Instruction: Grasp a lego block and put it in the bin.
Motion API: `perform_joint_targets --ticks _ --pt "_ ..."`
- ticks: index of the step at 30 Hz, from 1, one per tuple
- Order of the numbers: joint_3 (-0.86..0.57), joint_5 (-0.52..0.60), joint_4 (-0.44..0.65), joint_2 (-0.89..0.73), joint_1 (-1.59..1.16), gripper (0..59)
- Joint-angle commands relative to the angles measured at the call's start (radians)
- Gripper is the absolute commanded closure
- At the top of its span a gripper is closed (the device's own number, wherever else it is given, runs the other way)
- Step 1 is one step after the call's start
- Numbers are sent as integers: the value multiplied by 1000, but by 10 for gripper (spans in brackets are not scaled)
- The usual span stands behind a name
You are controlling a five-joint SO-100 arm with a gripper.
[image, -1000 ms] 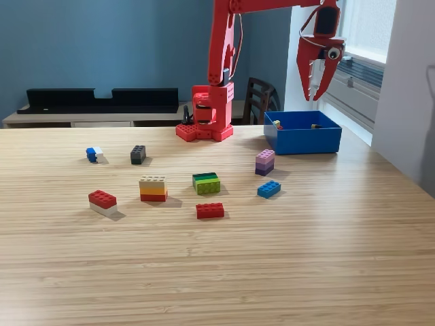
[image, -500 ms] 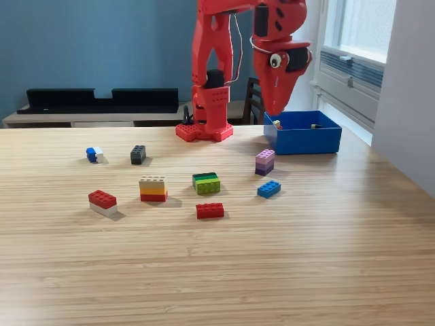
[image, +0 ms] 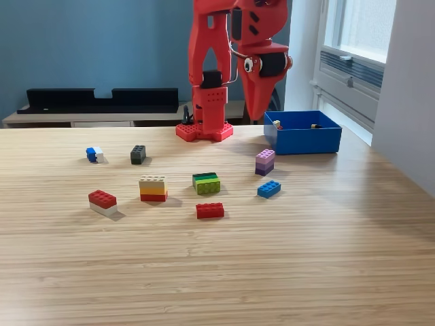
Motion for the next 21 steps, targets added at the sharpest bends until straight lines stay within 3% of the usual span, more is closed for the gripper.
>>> perform_joint_targets --ticks 1,8,21 --pt "-17 14 11 101 35 585" --pt "-2 41 11 101 130 585" --pt "-54 -29 6 100 387 585"
